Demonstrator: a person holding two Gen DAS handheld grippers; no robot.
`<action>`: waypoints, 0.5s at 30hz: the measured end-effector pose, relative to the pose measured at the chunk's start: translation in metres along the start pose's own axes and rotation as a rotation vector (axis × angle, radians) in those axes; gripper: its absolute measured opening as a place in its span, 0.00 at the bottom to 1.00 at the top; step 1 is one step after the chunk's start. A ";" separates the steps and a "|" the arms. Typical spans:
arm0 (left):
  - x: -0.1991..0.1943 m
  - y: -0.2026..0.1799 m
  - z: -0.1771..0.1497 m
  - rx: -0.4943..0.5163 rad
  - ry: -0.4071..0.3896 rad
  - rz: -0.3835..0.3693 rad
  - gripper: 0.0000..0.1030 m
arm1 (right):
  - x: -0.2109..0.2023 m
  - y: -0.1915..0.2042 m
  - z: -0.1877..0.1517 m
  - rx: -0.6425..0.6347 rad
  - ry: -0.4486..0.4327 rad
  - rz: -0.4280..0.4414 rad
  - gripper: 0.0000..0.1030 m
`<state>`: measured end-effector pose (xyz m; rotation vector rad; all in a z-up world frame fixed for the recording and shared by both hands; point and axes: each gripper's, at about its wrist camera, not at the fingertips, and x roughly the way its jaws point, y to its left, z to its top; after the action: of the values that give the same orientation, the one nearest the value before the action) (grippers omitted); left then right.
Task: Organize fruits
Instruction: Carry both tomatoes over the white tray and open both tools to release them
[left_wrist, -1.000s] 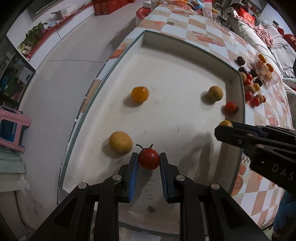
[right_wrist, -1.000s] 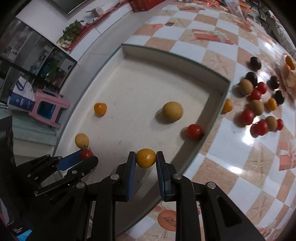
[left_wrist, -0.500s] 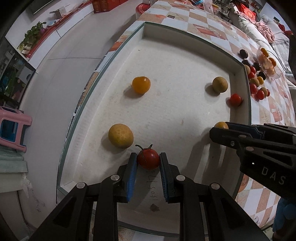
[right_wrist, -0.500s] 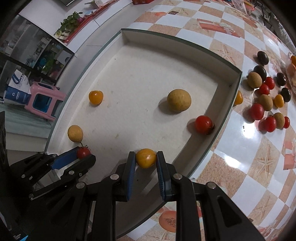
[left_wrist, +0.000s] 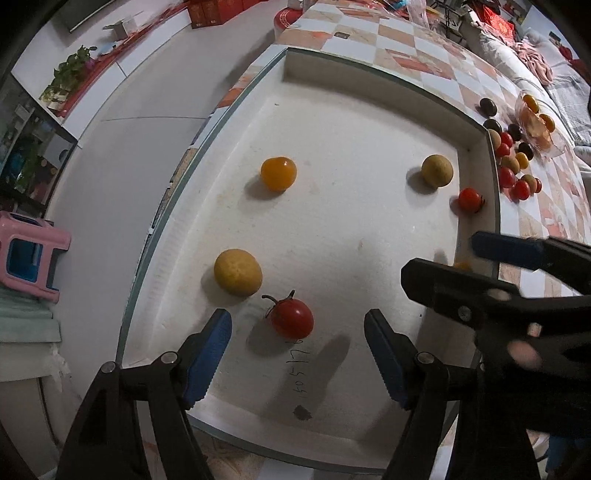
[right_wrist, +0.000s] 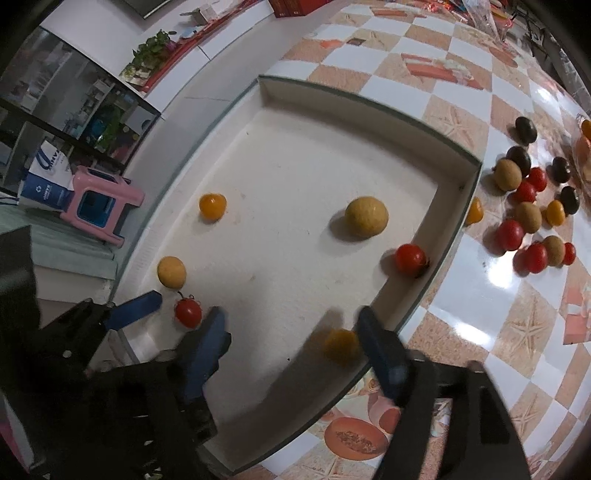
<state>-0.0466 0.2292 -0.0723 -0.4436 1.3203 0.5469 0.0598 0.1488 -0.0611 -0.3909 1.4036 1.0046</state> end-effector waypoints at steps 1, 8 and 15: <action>0.001 0.000 0.000 0.000 0.002 -0.001 0.73 | -0.004 0.000 0.001 0.003 -0.013 -0.001 0.81; -0.009 -0.010 0.003 0.017 -0.014 0.006 0.73 | -0.031 -0.010 0.004 0.042 -0.094 -0.044 0.88; -0.030 -0.039 0.009 0.078 -0.065 -0.022 0.73 | -0.059 -0.058 -0.005 0.157 -0.149 -0.114 0.88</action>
<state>-0.0205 0.2001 -0.0410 -0.3732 1.2684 0.4862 0.1092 0.0927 -0.0264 -0.2713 1.3009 0.8083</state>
